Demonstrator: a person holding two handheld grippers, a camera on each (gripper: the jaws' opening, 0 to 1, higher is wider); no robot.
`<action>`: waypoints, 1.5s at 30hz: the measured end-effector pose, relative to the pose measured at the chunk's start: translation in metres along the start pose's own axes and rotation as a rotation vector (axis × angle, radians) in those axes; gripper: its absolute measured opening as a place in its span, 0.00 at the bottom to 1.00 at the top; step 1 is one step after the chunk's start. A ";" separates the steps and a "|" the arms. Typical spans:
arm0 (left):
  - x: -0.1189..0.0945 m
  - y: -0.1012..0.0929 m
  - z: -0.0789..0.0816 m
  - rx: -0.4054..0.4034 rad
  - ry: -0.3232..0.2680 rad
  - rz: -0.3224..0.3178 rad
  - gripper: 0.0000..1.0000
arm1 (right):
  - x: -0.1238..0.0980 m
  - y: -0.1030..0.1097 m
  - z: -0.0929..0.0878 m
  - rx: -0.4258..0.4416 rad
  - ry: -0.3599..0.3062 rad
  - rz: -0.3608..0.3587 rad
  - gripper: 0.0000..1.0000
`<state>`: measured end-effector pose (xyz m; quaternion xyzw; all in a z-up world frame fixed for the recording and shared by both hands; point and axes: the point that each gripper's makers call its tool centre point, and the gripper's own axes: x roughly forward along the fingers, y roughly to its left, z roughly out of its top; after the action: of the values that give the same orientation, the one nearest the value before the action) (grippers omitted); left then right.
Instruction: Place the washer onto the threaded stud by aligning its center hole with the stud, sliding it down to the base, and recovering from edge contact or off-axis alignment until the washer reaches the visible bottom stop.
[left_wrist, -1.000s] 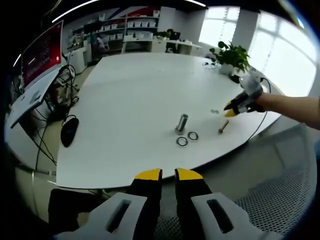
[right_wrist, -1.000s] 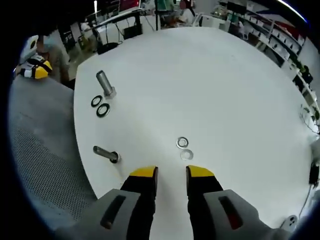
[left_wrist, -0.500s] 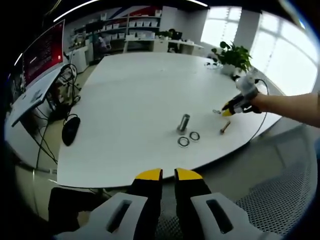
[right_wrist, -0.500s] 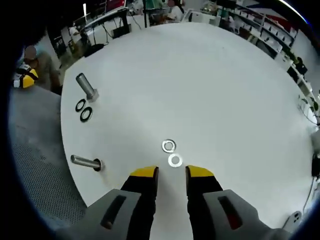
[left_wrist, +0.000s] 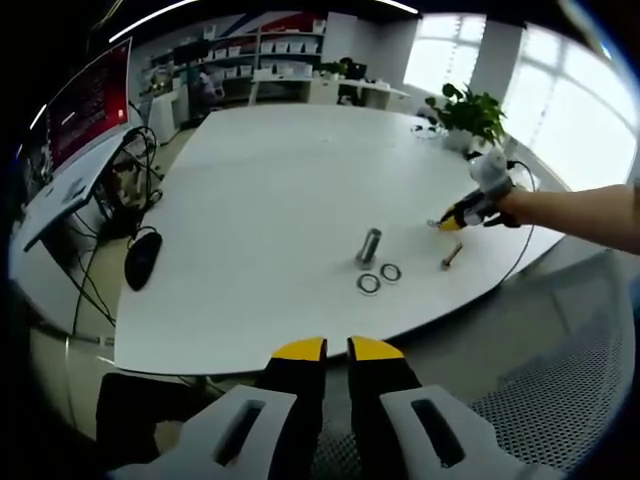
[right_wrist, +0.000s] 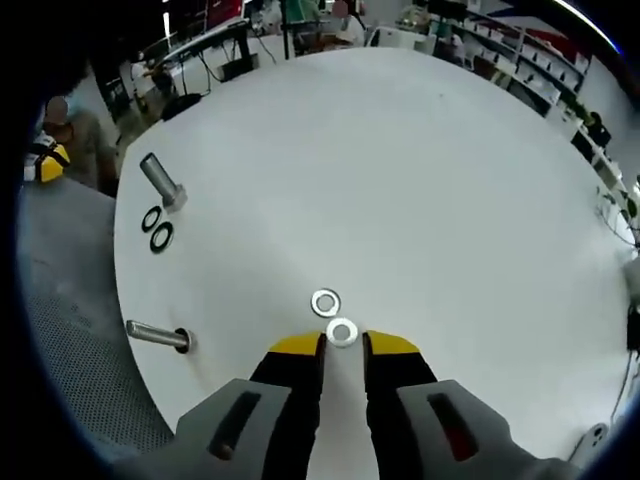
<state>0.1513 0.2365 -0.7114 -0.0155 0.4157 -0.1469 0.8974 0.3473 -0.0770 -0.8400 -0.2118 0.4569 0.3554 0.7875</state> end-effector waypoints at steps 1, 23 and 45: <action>0.000 0.000 0.000 0.000 0.000 0.000 0.06 | 0.000 0.000 0.000 0.000 0.002 0.000 0.17; 0.000 0.000 0.000 0.000 0.000 0.000 0.06 | -0.008 0.003 0.002 0.003 -0.023 0.001 0.14; 0.000 -0.001 0.000 0.009 -0.002 -0.011 0.06 | -0.069 0.063 0.036 0.056 -0.162 0.171 0.14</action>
<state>0.1511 0.2353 -0.7108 -0.0139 0.4143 -0.1535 0.8970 0.2971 -0.0371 -0.7627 -0.1205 0.4178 0.4242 0.7943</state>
